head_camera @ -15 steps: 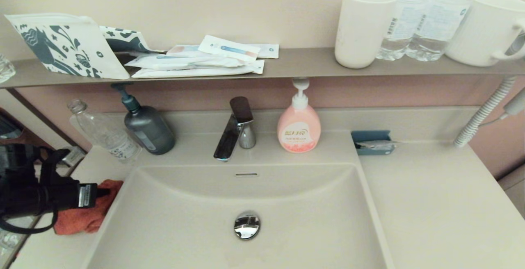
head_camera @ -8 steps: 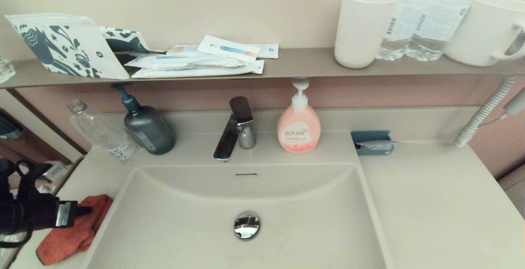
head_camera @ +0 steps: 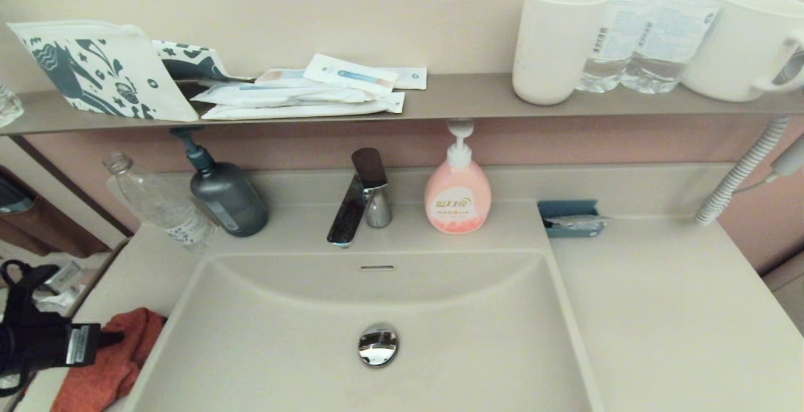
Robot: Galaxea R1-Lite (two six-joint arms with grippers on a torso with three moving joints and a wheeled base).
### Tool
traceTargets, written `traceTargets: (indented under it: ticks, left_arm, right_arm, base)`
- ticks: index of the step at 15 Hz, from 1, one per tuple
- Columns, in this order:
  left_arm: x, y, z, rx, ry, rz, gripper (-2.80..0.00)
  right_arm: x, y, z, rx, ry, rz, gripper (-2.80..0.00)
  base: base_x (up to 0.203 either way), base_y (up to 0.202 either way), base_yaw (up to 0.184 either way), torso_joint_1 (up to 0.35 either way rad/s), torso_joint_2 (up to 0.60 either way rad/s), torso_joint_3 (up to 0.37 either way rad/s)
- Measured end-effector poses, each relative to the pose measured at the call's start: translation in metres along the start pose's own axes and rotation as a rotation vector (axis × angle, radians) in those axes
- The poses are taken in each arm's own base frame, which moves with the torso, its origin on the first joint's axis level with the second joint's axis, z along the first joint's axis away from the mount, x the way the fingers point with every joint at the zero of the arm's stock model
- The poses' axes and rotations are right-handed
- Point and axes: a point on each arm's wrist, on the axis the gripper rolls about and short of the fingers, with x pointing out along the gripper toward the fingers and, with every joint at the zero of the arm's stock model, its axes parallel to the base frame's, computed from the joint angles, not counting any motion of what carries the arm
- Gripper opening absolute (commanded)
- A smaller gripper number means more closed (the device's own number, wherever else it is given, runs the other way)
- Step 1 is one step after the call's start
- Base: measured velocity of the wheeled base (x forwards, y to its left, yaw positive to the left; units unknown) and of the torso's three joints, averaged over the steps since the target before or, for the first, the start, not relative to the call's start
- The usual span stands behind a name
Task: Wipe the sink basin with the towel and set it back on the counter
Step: Wipe the sink
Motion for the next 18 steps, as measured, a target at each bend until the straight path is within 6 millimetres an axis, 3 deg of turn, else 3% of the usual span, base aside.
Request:
traceTargets:
  ticks: [7,18]
  left_arm:
    - [-0.009,-0.003,-0.003,0.001,-0.021,0.008,-2.8]
    - [0.029,-0.017,0.074,0.103,-0.124,-0.069,-2.8]
  right_arm:
    - [0.0,0.0,0.0,0.0,0.0,0.0,-2.8]
    - [0.0,0.0,0.0,0.0,0.0,0.0,-2.8]
  base:
    - [0.0,0.0,0.0,0.0,0.0,0.0]
    - [0.0,0.0,0.0,0.0,0.0,0.0]
